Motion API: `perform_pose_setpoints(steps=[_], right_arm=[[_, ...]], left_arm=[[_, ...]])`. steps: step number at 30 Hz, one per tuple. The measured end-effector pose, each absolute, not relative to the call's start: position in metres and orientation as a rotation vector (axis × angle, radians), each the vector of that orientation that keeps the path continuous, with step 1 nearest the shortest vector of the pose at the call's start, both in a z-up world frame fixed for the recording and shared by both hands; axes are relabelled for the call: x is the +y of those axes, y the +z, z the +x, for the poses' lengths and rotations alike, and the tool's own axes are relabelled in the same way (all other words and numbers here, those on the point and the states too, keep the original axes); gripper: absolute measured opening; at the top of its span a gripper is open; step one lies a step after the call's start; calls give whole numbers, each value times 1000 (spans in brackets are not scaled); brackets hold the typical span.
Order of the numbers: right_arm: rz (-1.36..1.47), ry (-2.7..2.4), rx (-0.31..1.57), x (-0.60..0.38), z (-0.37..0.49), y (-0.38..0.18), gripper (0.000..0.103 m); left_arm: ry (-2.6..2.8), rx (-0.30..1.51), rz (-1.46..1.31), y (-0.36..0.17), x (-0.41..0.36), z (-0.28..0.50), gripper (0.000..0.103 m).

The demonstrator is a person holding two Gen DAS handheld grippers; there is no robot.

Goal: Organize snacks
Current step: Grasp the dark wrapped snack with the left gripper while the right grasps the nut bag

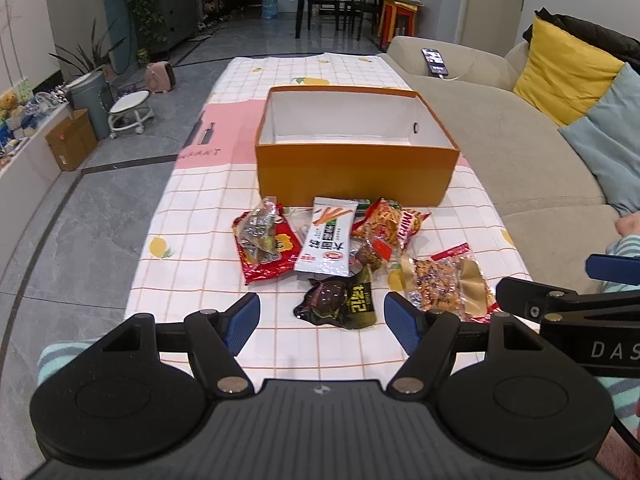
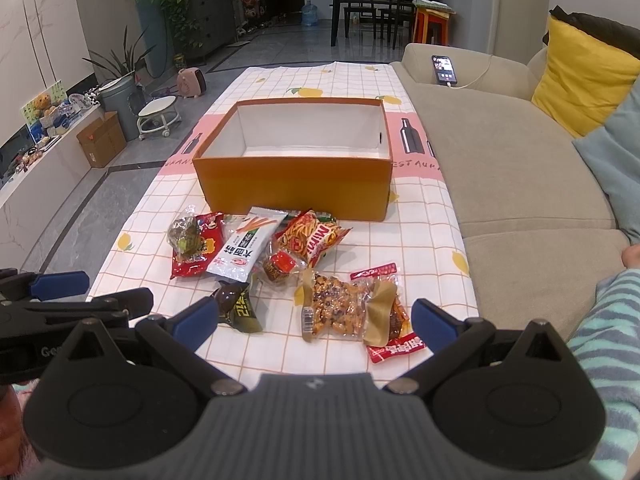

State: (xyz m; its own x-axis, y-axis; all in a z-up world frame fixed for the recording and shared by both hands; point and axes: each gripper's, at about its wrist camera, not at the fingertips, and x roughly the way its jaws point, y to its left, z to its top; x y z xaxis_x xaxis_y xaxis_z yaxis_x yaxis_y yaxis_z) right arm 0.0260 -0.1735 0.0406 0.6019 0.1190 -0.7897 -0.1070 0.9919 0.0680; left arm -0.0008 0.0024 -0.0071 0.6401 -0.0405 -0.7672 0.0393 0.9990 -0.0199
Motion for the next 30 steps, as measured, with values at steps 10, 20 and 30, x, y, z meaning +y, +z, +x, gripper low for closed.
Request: perform_pose_setpoints(steps=[10,20,30], right_arm=[[-92,126,812,-177,37,37,99],[-93,164,880,-187,80,-3,71],[-72,193,1050,-196,117,-76,71]], left_arm=[[-186,932,-72,-14,8,25,48],[-284,1070,16,-45,0,80,59],[-266,1213,27,-108,2,124,62]])
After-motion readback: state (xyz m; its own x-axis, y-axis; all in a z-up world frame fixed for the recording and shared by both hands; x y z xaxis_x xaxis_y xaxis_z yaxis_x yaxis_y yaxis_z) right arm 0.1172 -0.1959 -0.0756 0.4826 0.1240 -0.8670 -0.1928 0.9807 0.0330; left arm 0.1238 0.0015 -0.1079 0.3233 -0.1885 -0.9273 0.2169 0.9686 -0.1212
